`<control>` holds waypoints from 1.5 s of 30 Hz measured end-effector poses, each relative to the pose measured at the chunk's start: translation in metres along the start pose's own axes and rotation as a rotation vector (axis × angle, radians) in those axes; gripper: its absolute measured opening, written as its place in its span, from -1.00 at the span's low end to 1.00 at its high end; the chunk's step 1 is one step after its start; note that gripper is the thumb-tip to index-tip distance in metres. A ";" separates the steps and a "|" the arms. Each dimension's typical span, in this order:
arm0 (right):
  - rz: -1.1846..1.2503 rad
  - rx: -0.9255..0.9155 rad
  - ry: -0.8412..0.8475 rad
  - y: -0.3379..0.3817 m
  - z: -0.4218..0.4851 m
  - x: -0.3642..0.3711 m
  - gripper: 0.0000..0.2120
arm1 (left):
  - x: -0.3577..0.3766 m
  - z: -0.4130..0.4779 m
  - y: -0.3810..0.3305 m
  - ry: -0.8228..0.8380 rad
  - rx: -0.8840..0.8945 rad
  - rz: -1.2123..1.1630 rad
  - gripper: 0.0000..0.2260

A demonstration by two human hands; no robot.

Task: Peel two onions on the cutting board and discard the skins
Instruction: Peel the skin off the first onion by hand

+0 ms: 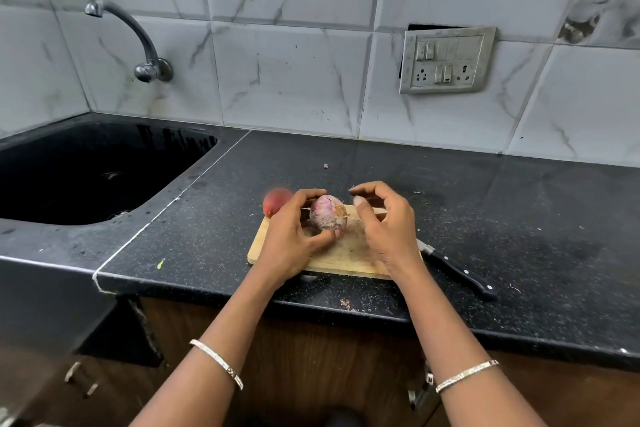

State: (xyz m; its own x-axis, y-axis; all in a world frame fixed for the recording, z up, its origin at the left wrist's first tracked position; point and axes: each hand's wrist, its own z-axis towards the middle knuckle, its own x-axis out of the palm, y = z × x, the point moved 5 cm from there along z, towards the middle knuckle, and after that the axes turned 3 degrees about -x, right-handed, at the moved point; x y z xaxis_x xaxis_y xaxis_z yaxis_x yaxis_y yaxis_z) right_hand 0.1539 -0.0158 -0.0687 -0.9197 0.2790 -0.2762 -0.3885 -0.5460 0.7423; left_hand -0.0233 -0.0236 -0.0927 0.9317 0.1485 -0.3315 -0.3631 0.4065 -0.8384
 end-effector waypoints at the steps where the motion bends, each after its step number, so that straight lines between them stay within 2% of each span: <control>1: 0.052 0.015 0.043 0.000 0.001 0.002 -0.88 | 0.001 0.002 -0.001 0.012 0.012 0.017 -0.44; 4: 0.163 0.060 0.130 -0.003 0.005 0.007 -0.84 | 0.006 0.011 -0.006 0.041 0.046 0.037 -0.45; 9: 0.297 0.143 0.081 -0.009 0.036 0.002 -0.85 | 0.010 0.046 -0.021 0.052 0.102 0.100 -0.46; 13: 0.313 0.157 0.112 -0.006 0.079 0.003 -0.89 | 0.005 0.087 -0.030 0.056 0.140 0.156 -0.48; 19: 0.321 0.215 0.165 -0.031 0.110 0.018 -0.96 | -0.001 0.137 -0.016 0.244 0.107 0.232 -0.43; 24: 0.247 0.109 0.198 -0.042 0.114 0.019 -0.98 | 0.001 0.143 -0.002 0.365 0.038 0.070 -0.45; 29: 0.269 0.114 0.304 -0.048 0.109 0.009 -0.91 | 0.007 0.133 -0.002 0.440 0.024 -0.031 -0.49; 37: 0.230 0.134 0.466 -0.047 0.104 0.000 -0.86 | 0.013 0.124 -0.002 0.437 0.054 -0.037 -0.49; 42: 0.230 0.115 0.483 -0.041 0.104 -0.006 -0.81 | 0.017 0.123 -0.002 0.400 0.076 0.024 -0.52; 45: 0.257 0.109 0.499 -0.035 0.103 -0.012 -0.87 | 0.013 0.126 -0.001 0.353 0.080 0.075 -0.52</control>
State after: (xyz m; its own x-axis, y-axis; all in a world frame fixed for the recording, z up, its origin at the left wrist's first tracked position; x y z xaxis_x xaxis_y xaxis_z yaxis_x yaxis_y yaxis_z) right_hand 0.1843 0.0810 -0.0286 -0.9094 -0.2737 -0.3133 -0.1646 -0.4551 0.8751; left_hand -0.0100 0.0917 -0.0417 0.8365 -0.1337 -0.5315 -0.4155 0.4777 -0.7741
